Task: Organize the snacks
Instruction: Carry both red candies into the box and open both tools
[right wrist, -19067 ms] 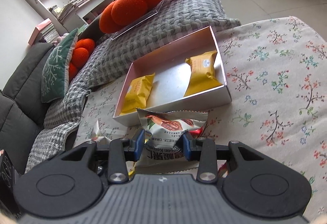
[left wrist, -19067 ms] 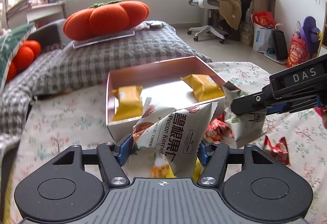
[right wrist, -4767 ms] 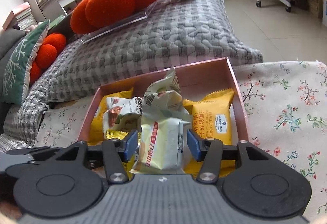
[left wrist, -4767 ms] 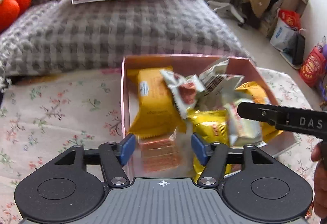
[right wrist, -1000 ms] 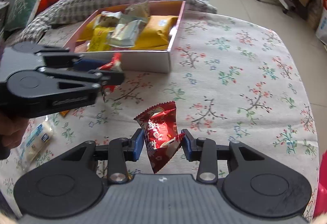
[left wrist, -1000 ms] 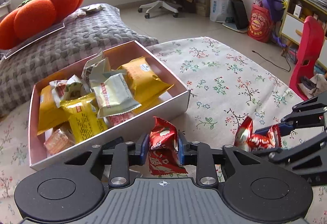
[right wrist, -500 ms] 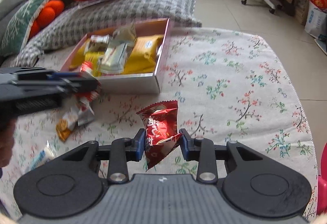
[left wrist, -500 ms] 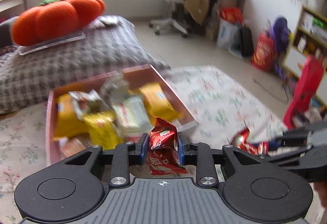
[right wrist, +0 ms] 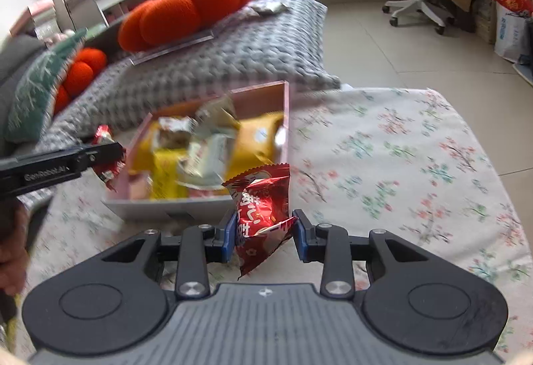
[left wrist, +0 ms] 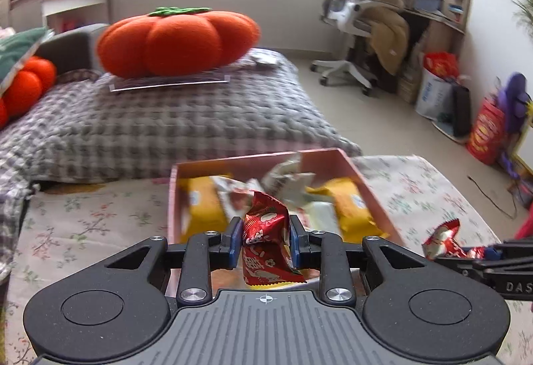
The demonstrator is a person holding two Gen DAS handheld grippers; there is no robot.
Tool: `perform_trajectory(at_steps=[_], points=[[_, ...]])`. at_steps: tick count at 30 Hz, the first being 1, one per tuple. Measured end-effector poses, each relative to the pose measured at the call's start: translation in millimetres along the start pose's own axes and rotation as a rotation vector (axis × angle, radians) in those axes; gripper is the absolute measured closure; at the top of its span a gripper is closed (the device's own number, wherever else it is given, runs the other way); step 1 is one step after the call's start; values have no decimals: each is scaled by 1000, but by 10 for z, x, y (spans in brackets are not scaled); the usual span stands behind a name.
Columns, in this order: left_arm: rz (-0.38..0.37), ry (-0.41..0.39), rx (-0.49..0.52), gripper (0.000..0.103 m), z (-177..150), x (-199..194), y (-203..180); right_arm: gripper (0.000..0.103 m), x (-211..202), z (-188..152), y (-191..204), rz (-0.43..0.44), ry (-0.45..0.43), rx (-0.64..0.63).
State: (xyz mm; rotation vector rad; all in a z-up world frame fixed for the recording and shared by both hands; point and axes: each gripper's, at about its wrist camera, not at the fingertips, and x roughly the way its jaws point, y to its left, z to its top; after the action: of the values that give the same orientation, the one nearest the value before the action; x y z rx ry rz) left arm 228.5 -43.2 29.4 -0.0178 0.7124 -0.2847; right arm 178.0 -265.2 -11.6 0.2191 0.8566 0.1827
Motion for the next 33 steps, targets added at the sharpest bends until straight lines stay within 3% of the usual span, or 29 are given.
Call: perform_trajectory(at_steps=[16,26,33], points=[[69,51,-23,77,-97,296,343,71,309,218,225,19,-50,61],[98,76,-10,74,-177,476,396,71,647,235,256,-20,-26,97],[106,65,-5,63,-152,414,411,53,603,262,197,-42,-63,162]])
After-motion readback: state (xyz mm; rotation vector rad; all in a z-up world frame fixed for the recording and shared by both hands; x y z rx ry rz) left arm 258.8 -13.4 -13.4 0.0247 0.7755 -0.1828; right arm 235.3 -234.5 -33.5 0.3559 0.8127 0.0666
